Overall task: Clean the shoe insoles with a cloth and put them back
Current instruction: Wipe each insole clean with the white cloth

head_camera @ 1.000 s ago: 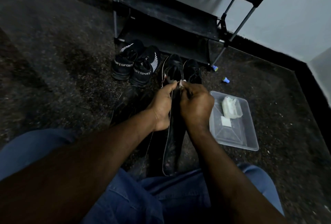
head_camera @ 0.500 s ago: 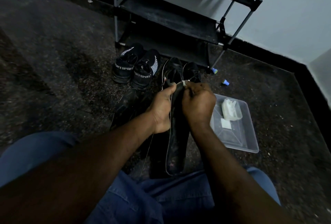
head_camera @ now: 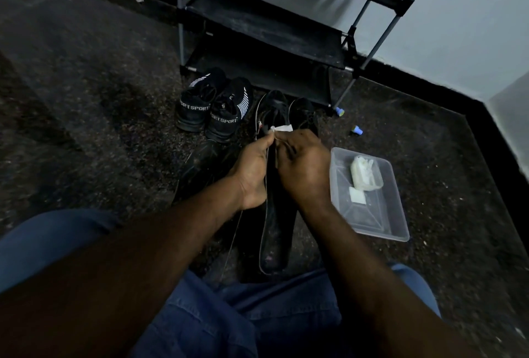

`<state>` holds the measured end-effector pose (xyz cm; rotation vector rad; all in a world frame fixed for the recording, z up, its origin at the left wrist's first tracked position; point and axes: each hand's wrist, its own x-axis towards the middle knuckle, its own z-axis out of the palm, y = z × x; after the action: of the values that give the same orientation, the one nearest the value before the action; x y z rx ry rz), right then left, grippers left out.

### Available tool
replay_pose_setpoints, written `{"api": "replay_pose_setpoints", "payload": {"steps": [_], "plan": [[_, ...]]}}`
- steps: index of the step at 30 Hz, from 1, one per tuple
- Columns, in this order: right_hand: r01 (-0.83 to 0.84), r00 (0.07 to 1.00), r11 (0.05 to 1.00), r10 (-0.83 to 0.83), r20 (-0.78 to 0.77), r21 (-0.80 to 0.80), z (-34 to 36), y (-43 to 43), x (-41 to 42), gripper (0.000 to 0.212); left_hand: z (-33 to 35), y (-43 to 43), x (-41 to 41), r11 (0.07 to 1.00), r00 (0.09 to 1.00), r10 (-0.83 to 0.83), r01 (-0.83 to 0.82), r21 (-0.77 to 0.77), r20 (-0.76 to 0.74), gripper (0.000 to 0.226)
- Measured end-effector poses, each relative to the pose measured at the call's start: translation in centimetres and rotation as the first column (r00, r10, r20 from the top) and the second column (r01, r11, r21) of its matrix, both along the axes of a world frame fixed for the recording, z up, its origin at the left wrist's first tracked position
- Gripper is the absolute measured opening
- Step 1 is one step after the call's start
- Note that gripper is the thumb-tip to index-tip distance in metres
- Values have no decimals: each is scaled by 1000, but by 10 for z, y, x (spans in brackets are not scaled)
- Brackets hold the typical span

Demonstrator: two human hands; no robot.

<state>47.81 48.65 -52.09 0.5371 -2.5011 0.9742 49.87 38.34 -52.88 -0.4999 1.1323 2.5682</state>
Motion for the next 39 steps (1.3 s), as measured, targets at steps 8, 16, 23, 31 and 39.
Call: {"api": "replay_pose_setpoints", "payload": {"steps": [8, 16, 23, 31, 39], "plan": [[76, 996, 996, -78, 43, 41, -7, -1, -2, 29, -4, 2, 1, 1000, 1000, -24, 24, -16, 7, 64], [204, 979, 970, -198, -54, 133, -5, 6, -5, 41, -6, 5, -1, 1000, 1000, 4, -4, -17, 22, 59], [70, 997, 995, -72, 36, 76, -11, -10, 7, 36, -12, 0, -6, 997, 996, 77, -76, -18, 36, 54], [255, 965, 967, -254, 70, -1, -6, 1, -10, 38, -10, 3, -5, 999, 999, 26, -27, 42, 28, 43], [238, 965, 947, -206, 160, -216, -3, -4, -2, 26, -19, 1, -7, 1000, 999, 26, -26, 8, 38, 39]]}}
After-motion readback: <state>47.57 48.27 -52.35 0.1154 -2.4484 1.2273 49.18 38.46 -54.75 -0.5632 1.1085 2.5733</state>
